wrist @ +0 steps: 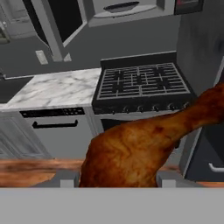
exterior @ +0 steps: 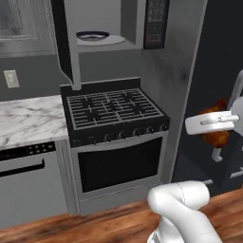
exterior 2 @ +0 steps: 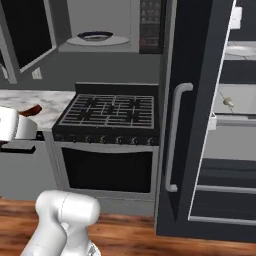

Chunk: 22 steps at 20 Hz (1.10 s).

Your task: Transport the chicken drumstick from the fridge to the microwave and turn on the microwave.

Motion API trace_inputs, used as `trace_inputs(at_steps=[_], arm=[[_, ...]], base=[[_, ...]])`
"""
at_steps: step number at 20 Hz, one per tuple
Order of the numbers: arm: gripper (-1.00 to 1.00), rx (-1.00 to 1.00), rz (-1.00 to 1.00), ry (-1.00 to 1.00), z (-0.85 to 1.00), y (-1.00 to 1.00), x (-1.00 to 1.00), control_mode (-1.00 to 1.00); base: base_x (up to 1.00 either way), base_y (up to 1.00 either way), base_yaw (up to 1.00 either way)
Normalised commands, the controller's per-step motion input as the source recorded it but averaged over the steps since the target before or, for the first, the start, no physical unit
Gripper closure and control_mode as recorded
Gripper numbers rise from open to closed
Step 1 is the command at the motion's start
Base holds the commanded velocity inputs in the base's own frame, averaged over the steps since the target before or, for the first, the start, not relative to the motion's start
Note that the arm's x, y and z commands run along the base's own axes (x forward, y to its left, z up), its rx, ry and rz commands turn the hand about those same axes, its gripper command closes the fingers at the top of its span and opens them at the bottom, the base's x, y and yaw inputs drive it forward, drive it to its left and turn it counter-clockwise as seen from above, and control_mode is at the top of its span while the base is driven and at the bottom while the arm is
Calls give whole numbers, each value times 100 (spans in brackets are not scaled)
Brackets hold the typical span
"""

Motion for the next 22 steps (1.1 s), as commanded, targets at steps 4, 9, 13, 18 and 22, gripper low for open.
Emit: trace_inputs(at_steps=[4, 9, 13, 18, 22], arm=[[100, 0, 0, 0, 0, 0, 0, 100], [100, 0, 0, 0, 0, 0, 0, 100], [100, 0, 0, 0, 0, 0, 0, 100], [100, 0, 0, 0, 0, 0, 0, 100], [100, 0, 0, 0, 0, 0, 0, 100]], base=[[53, 31, 4], [57, 22, 0], [57, 19, 0], [54, 22, 0], [52, 24, 1]])
